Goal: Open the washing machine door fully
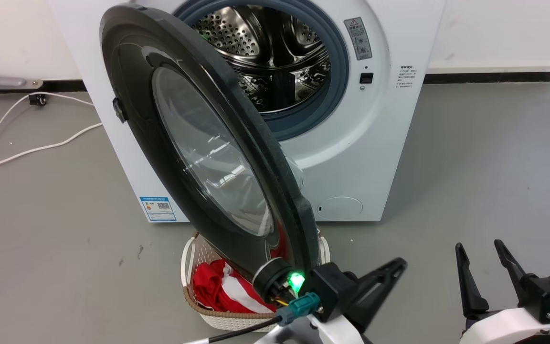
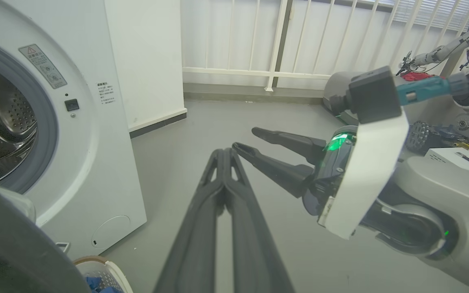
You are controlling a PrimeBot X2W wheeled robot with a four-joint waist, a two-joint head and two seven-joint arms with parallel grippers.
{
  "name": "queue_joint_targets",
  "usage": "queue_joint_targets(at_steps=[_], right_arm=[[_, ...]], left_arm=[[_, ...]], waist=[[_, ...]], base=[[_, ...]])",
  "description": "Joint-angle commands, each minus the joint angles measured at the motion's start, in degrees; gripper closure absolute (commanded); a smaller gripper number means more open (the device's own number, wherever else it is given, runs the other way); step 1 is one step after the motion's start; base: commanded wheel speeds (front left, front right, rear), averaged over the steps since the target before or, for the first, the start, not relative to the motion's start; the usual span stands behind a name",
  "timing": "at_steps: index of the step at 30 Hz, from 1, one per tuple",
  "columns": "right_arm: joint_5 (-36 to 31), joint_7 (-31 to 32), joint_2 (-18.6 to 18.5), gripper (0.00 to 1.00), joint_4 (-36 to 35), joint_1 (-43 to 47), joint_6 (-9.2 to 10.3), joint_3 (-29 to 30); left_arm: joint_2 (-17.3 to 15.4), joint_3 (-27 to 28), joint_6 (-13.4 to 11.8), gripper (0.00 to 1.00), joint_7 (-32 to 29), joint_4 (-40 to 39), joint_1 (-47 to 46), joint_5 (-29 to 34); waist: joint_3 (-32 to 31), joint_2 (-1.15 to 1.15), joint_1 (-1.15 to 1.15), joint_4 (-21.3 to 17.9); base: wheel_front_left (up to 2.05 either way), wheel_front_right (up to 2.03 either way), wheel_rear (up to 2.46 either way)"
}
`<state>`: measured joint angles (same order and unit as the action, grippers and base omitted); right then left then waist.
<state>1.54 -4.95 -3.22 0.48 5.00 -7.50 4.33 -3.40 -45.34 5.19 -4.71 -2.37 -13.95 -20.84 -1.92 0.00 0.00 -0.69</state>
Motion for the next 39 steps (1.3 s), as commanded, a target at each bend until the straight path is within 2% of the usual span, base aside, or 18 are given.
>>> queue_joint_targets(at_steps=[1, 12, 20, 23, 30, 39], right_arm=[[0.16, -0.05, 0.21, 0.00, 0.23, 0.12, 0.02, -0.11], [0.51, -0.20, 0.29, 0.00, 1.65, -0.77, 0.02, -0.71], [0.93, -0.31, 0.39, 0.00, 2.39, -1.42, 0.02, -0.95], [1.17, -0.29, 0.40, 0.00, 2.65, -1.45, 0.02, -0.94], [1.16, -0.29, 0.44, 0.00, 3.34, -1.59, 0.02, -0.39], [2.12, -0.14, 0.44, 0.00, 3.97, -1.15, 0.02, -0.30]], left_arm=[[-0.09, 0.77, -0.92, 1.00, 0.98, 1.96, -0.51, 0.65], [0.21, 4.94, -3.96, 1.00, 6.26, 13.09, -4.19, -0.55], [0.39, 7.74, -7.40, 1.00, 10.08, 18.74, -5.58, -2.23], [0.26, 8.19, -7.83, 1.00, 11.02, 20.23, -5.74, -3.06], [-0.58, 8.53, -8.46, 1.00, 11.83, 22.03, -3.14, -4.28], [-3.77, 8.02, -9.26, 1.00, 12.27, 17.76, 0.75, -3.73]], waist=[[0.32, 0.00, 0.00, -0.05], [1.30, 0.00, 0.00, -0.79], [1.37, 0.00, 0.00, -1.08], [1.28, 0.00, 0.00, -1.16], [1.00, 0.00, 0.00, -0.49], [0.46, 0.00, 0.00, 1.75]], base=[[0.00, 0.00, 0.00], [0.00, 0.00, 0.00], [0.00, 0.00, 0.00], [0.00, 0.00, 0.00], [0.00, 0.00, 0.00], [0.00, 0.00, 0.00]])
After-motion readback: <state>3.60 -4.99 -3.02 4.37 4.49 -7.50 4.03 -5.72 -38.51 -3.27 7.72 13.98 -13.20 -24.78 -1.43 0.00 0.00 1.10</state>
